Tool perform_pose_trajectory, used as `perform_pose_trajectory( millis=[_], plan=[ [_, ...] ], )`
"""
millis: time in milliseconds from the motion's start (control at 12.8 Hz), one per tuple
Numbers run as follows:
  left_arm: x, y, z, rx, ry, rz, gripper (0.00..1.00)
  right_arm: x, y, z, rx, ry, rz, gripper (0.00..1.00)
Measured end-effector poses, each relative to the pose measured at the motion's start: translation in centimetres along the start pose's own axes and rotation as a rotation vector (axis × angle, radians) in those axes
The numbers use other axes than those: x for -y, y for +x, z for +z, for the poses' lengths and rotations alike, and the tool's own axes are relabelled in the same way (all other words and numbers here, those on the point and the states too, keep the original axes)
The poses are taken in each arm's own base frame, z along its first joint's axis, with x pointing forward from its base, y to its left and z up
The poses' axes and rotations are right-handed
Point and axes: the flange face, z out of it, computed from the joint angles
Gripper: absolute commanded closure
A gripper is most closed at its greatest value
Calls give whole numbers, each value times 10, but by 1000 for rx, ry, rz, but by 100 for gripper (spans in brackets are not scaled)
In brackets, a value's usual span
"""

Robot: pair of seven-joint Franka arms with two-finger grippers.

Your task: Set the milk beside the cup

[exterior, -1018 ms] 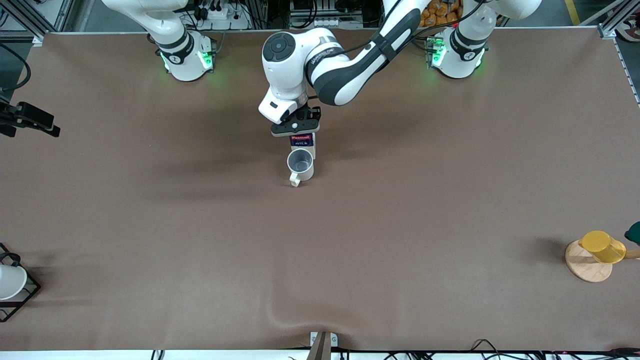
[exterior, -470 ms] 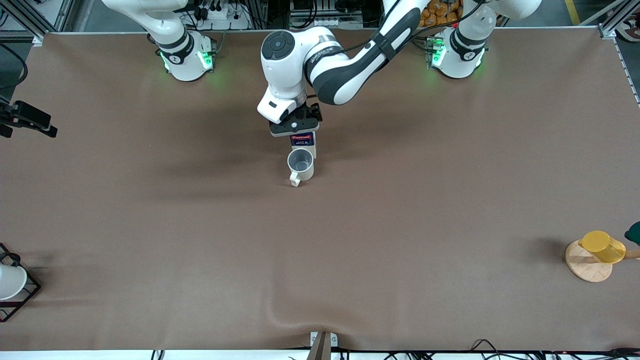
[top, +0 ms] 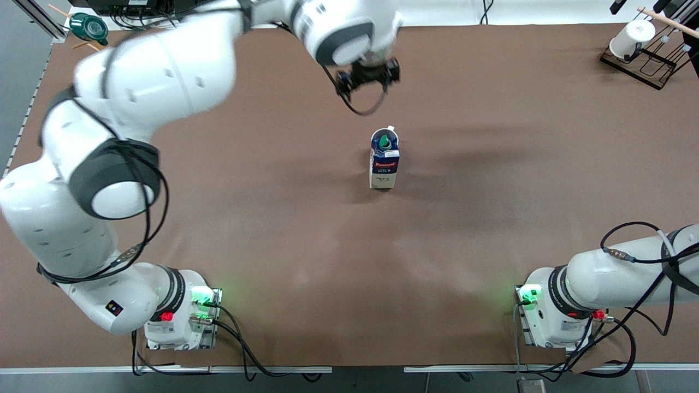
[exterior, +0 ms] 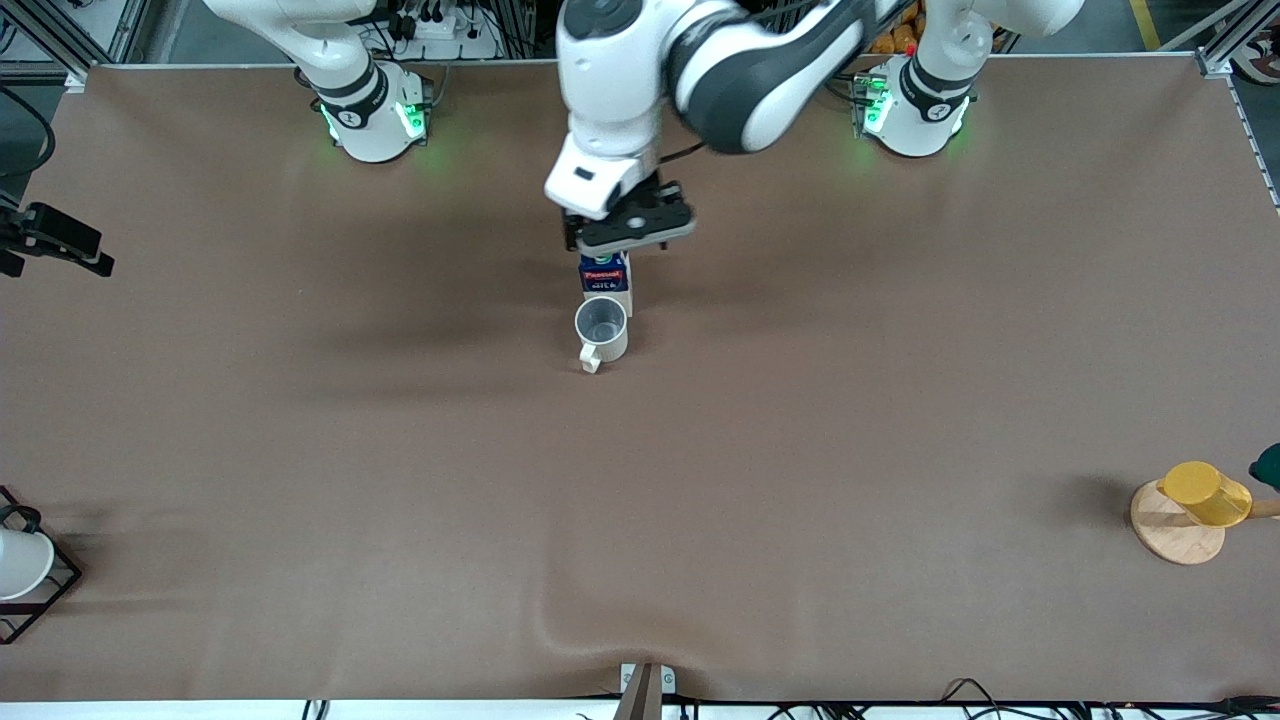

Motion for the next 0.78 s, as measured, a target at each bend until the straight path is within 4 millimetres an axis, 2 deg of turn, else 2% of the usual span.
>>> perform_pose_trajectory(
  millis=[157,235,470,627,783],
  plan=[
    [49,61,-45,-40,-1,-82,0,-3,0,0,-3,0,6,0],
    [77,92,-60,-55,5,-103,0,-4,0,0,-4,0,8,0],
    [159,177,-74,-67,48,-42,0,-4,0,-2,-7,-1,7,0],
    [204,215,-80,-69,67,35,0,-3,0,-2,-6,-1,6,0],
    [251,244,-90,-44,57,97,0,-2,0,-2,-6,-1,3,0]
  ],
)
